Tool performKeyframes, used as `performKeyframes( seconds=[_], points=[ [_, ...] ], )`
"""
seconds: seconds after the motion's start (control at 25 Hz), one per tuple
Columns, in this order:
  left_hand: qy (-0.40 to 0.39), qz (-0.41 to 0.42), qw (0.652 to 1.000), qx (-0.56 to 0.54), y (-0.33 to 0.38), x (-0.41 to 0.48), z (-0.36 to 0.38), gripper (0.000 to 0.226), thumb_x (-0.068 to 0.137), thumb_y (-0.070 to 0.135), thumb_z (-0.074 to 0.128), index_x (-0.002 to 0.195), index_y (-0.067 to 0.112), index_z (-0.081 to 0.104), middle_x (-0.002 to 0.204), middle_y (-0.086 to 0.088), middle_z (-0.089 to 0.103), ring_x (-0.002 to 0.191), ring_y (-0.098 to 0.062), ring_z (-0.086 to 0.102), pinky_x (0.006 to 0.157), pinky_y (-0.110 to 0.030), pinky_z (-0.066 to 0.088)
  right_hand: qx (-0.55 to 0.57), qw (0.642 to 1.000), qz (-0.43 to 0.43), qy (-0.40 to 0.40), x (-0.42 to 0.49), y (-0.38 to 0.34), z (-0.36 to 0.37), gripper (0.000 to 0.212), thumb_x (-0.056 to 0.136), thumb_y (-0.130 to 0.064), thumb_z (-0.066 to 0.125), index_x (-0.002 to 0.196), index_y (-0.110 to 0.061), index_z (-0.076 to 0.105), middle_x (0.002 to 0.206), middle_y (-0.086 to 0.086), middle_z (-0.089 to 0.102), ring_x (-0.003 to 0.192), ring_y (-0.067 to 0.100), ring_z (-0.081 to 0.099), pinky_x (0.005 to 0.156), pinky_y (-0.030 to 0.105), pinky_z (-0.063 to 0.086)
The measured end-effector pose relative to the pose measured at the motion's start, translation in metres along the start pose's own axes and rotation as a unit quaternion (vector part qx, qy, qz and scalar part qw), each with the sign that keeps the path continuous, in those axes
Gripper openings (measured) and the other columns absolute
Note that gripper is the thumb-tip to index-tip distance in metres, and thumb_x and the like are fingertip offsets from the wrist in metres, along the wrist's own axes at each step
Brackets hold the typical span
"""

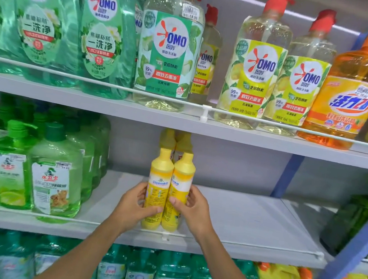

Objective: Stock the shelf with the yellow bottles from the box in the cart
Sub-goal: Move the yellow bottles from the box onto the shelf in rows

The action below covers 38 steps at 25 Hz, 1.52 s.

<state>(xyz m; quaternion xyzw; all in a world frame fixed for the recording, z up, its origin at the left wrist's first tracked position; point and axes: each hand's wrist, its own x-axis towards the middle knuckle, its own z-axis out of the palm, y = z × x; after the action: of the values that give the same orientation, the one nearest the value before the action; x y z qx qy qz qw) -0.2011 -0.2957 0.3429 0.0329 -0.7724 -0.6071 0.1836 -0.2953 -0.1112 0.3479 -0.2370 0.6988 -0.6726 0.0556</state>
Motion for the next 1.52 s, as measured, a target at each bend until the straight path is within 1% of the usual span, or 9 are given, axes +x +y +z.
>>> performKeyframes(
  seconds=[0.28,0.44,0.6,0.76,0.96,1.08,1.24,1.36,1.52],
  points=[
    [0.048,-0.005,0.997,0.06,0.0,0.009,0.006,0.066,0.061,0.025,0.097,0.115,0.026,0.059,0.102,0.01,0.074,0.091,0.005,0.067,0.075,-0.019,0.055,0.029,0.997,0.024,0.071,0.003,0.005,0.019,0.061,0.067,-0.022,0.095,0.117,-0.02,0.059,0.112,-0.001,0.074,0.103,0.014,0.073,0.087,0.033,0.061],
    [-0.046,-0.017,0.998,0.027,0.004,0.011,-0.004,0.072,0.065,0.021,0.095,0.126,0.029,0.059,0.115,0.008,0.074,0.106,-0.005,0.069,0.087,-0.027,0.058,0.007,0.999,0.024,-0.026,-0.001,-0.008,0.005,0.062,0.076,-0.026,0.09,0.129,-0.023,0.057,0.121,-0.004,0.073,0.112,0.011,0.069,0.086,0.024,0.059],
    [-0.13,-0.017,0.991,0.017,0.005,0.014,-0.02,0.066,0.074,0.008,0.088,0.131,0.023,0.058,0.122,0.005,0.072,0.114,-0.013,0.068,0.094,-0.031,0.057,-0.065,0.993,0.005,-0.094,0.0,-0.006,-0.014,0.057,0.085,-0.026,0.082,0.136,-0.024,0.057,0.128,-0.01,0.069,0.121,0.006,0.063,0.103,0.024,0.051],
    [-0.006,-0.023,0.997,0.076,-0.004,0.009,-0.006,0.064,0.061,0.022,0.097,0.114,0.026,0.062,0.103,0.006,0.075,0.093,-0.005,0.07,0.074,-0.031,0.062,-0.084,0.995,-0.004,0.048,-0.007,0.004,0.006,0.061,0.072,-0.028,0.092,0.123,-0.03,0.059,0.115,-0.014,0.071,0.104,-0.001,0.065,0.087,0.018,0.054],
    [0.092,-0.021,0.982,0.167,0.002,0.011,0.008,0.065,0.052,0.038,0.099,0.096,0.024,0.053,0.09,0.011,0.069,0.077,-0.002,0.064,0.06,-0.016,0.044,-0.051,0.988,0.009,0.149,-0.012,0.002,0.032,0.063,0.066,-0.031,0.095,0.116,-0.029,0.057,0.105,-0.016,0.069,0.092,-0.006,0.065,0.075,0.012,0.053],
    [0.015,-0.038,0.995,0.086,-0.001,0.011,-0.003,0.067,0.056,0.028,0.099,0.11,0.025,0.058,0.1,0.008,0.073,0.091,-0.005,0.07,0.067,-0.017,0.055,-0.074,0.991,0.009,0.115,-0.013,-0.001,0.026,0.064,0.067,-0.035,0.095,0.116,-0.033,0.055,0.108,-0.017,0.068,0.098,0.001,0.065,0.077,0.013,0.054],
    [-0.123,-0.028,0.992,0.027,-0.008,0.015,-0.025,0.066,0.07,0.011,0.091,0.128,0.019,0.061,0.118,0.002,0.074,0.109,-0.019,0.071,0.09,-0.029,0.059,-0.091,0.995,0.0,-0.026,-0.003,-0.004,0.001,0.063,0.076,-0.038,0.088,0.131,-0.032,0.057,0.121,-0.017,0.069,0.112,0.002,0.064,0.09,0.019,0.054],
    [-0.037,-0.029,0.993,0.104,-0.01,0.015,-0.015,0.059,0.059,0.03,0.096,0.111,0.025,0.068,0.1,0.007,0.078,0.089,-0.01,0.074,0.082,-0.033,0.061,-0.072,0.997,-0.006,-0.031,0.002,0.004,0.0,0.057,0.079,-0.029,0.087,0.129,-0.026,0.061,0.121,-0.011,0.073,0.113,0.008,0.068,0.098,0.029,0.054],
    [0.099,-0.035,0.964,0.244,-0.007,0.018,0.009,0.062,0.048,0.053,0.091,0.092,0.026,0.056,0.084,0.008,0.069,0.076,-0.01,0.066,0.062,-0.027,0.051,-0.053,0.997,-0.003,0.061,0.004,0.011,0.017,0.063,0.069,-0.022,0.094,0.122,-0.021,0.061,0.114,-0.007,0.074,0.101,0.002,0.07,0.087,0.023,0.057]
  ],
)
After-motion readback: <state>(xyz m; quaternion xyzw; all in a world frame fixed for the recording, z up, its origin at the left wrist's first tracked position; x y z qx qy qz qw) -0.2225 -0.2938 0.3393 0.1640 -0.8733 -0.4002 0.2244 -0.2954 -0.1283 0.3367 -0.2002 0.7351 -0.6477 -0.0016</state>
